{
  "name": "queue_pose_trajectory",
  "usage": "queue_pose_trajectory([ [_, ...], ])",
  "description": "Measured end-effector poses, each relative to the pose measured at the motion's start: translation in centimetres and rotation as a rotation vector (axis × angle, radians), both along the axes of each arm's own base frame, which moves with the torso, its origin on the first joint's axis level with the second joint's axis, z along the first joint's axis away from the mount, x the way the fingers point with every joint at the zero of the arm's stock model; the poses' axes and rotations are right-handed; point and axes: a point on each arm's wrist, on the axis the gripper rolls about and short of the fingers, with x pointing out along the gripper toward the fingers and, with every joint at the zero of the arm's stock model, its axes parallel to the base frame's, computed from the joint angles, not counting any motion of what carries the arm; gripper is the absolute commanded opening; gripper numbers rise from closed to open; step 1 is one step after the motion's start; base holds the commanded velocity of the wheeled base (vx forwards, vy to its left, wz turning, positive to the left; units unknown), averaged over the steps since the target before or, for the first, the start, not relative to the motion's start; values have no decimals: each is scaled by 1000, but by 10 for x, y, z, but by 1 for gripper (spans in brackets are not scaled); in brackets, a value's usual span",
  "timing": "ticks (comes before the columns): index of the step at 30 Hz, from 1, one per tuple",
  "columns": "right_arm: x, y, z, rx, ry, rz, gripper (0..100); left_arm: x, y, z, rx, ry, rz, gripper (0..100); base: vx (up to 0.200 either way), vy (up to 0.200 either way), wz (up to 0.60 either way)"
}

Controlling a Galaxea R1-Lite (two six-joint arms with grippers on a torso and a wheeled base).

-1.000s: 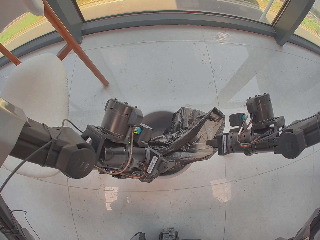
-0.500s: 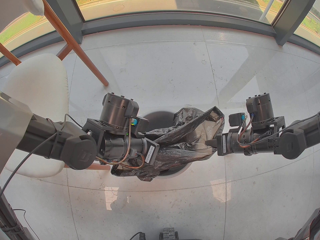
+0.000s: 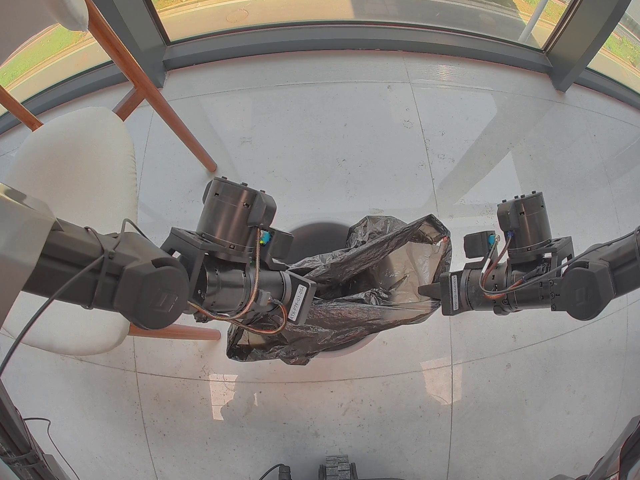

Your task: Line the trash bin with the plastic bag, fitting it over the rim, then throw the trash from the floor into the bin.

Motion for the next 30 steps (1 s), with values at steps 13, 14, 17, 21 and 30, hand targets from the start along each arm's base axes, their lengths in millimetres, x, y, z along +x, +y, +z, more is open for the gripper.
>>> queue_pose_trajectory([
  [13,23,-4,-24,-18,-23,-12,0,-4,-6,61,-101,144,113,0,0,0,0],
  [14,23,-4,-27,-22,-18,-10,0,-6,-7,63,-109,163,122,0,0,0,0],
  [17,22,-5,-39,-41,11,-4,0,-13,-11,68,-120,195,126,0,0,0,0],
  [21,14,-10,-56,-77,62,13,0,-21,-15,67,-112,222,118,0,0,0,0],
  [30,26,-20,-62,-68,35,-25,100,-31,-23,63,-136,262,119,0,0,0,0],
])
